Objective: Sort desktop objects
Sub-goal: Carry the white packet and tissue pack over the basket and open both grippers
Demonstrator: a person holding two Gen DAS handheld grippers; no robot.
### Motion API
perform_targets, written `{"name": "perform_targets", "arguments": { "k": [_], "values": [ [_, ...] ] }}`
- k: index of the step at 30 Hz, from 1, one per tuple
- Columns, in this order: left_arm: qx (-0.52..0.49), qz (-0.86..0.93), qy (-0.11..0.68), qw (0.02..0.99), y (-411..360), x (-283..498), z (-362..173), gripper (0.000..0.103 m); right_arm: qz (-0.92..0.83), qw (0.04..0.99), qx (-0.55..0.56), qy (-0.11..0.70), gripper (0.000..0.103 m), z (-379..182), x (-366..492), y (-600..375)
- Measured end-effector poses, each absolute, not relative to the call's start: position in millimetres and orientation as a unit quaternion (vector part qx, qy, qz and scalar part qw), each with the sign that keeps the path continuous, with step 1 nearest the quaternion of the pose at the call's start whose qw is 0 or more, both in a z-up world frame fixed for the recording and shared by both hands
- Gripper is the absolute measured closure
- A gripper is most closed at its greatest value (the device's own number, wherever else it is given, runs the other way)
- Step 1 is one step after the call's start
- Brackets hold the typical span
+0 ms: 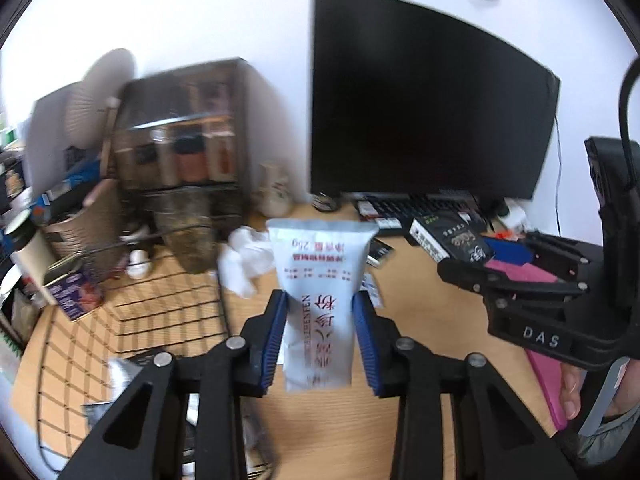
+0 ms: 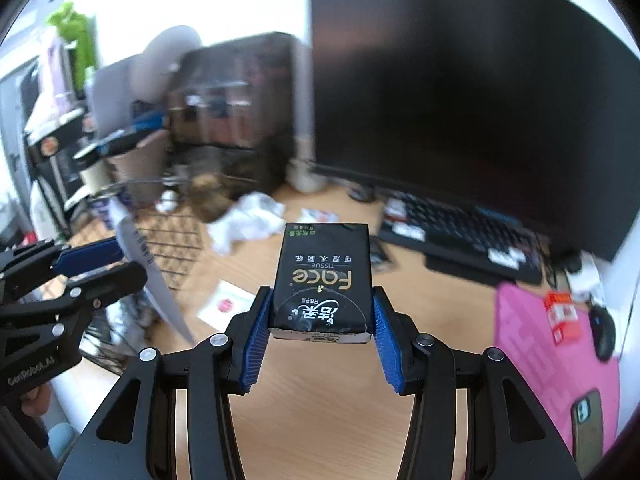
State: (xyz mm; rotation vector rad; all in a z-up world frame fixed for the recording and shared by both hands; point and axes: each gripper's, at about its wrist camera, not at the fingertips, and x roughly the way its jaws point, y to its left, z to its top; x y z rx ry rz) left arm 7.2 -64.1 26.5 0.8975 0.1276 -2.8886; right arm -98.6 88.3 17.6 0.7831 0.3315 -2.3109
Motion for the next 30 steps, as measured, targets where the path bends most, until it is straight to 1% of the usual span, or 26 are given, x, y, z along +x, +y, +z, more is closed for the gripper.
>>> {"name": "perform_targets", "arguments": {
  "k": [1,2,3,8,14,20,21,22,23,24,25,30],
  "values": [
    [0.289,-0.954,0.047,0.065,-72,15,31,0.068,-0.882,0.343,0.295,0.131,0.055,22,-93,80],
    [0.281,-0.956,0.052,0.070,-79,23,37,0.078,-0.880,0.351,0.290,0.134,0.055,26,-88,73],
    [0.275,-0.957,0.058,0.076,-86,31,41,0.098,-0.877,0.363,0.284,0.136,0.055,31,-81,63],
    [0.259,-0.955,0.083,0.116,-123,58,52,0.098,-0.857,0.412,0.267,0.159,0.055,42,-56,14],
    [0.269,-0.942,0.106,0.170,-163,75,45,0.098,-0.821,0.464,0.285,0.172,0.055,29,-37,-42],
    [0.282,-0.932,0.108,0.201,-176,86,37,0.097,-0.787,0.507,0.302,0.183,0.055,13,-26,-79],
    [0.282,-0.931,0.107,0.203,-176,88,36,0.095,-0.784,0.511,0.304,0.178,0.054,10,-27,-81],
    [0.280,-0.932,0.109,0.202,-176,90,35,0.085,-0.784,0.512,0.308,0.170,0.048,8,-28,-81],
    [0.278,-0.933,0.112,0.200,-175,92,35,0.075,-0.785,0.511,0.309,0.163,0.044,7,-29,-81],
    [0.275,-0.935,0.111,0.196,-172,92,36,0.047,-0.788,0.509,0.308,0.157,0.041,7,-31,-79],
    [0.270,-0.937,0.109,0.192,-169,93,37,0.030,-0.791,0.507,0.307,0.152,0.041,8,-33,-75],
    [0.268,-0.944,0.100,0.162,-148,85,39,0.029,-0.807,0.484,0.310,0.137,0.041,12,-54,-48]
  ]
}}
